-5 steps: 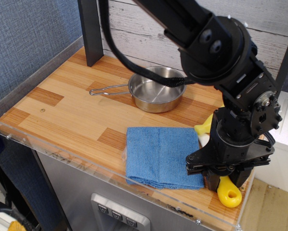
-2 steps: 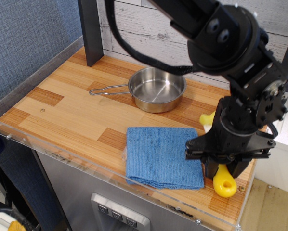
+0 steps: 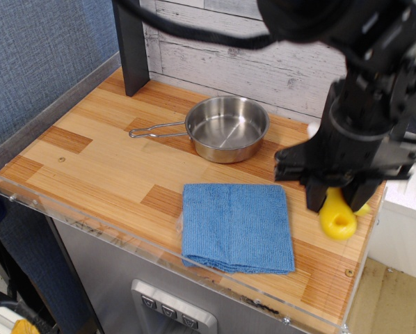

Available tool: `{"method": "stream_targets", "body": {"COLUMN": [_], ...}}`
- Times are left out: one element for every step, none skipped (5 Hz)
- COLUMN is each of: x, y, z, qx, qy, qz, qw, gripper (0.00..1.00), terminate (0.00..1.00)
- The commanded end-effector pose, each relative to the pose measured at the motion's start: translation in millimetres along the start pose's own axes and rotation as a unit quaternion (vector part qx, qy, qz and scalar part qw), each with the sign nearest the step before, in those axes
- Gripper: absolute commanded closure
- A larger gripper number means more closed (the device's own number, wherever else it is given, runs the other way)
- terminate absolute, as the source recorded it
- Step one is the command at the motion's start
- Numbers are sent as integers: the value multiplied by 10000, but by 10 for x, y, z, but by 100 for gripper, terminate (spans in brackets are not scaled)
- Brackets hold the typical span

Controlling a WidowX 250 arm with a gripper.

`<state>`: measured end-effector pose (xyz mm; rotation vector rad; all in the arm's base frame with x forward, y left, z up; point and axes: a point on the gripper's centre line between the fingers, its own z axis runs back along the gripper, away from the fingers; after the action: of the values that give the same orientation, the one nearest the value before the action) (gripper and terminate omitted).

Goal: Move yellow knife to left side of counter by silver pan handle

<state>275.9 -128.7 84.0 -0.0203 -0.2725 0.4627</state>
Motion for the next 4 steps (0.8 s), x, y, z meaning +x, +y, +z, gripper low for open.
{"method": "stream_targets", "body": {"x": [12,79,175,326], "y": [137,324,610,878], "z": [658,961,1189,1297], "qx": [-399,-408,-514,-407], "qy": [-477,-694,-778,-931], "qz": [116,119,140,150], "qw": [9980,9967,9955,9947], "gripper": [100,100,100,100], "terminate": [0,0,0,0]}}
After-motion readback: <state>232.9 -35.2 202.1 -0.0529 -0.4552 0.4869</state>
